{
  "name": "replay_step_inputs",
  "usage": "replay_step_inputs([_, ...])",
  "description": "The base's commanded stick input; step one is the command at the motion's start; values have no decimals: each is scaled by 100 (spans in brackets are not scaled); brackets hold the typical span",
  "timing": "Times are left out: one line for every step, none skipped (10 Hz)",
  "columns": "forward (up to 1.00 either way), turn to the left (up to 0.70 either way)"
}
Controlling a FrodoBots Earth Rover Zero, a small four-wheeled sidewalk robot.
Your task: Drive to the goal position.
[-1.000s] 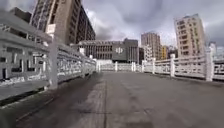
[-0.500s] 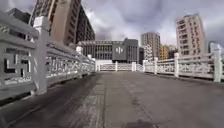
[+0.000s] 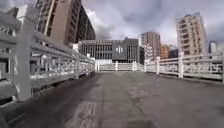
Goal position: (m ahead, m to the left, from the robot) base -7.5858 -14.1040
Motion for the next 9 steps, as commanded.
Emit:
replay_step_inputs([70,0])
replay_step_inputs([70,0])
replay_step_inputs([70,0])
replay_step_inputs([70,0])
replay_step_inputs([70,0])
replay_step_inputs([70,0])
replay_step_inputs([70,0])
replay_step_inputs([70,0])
replay_step_inputs([70,0])
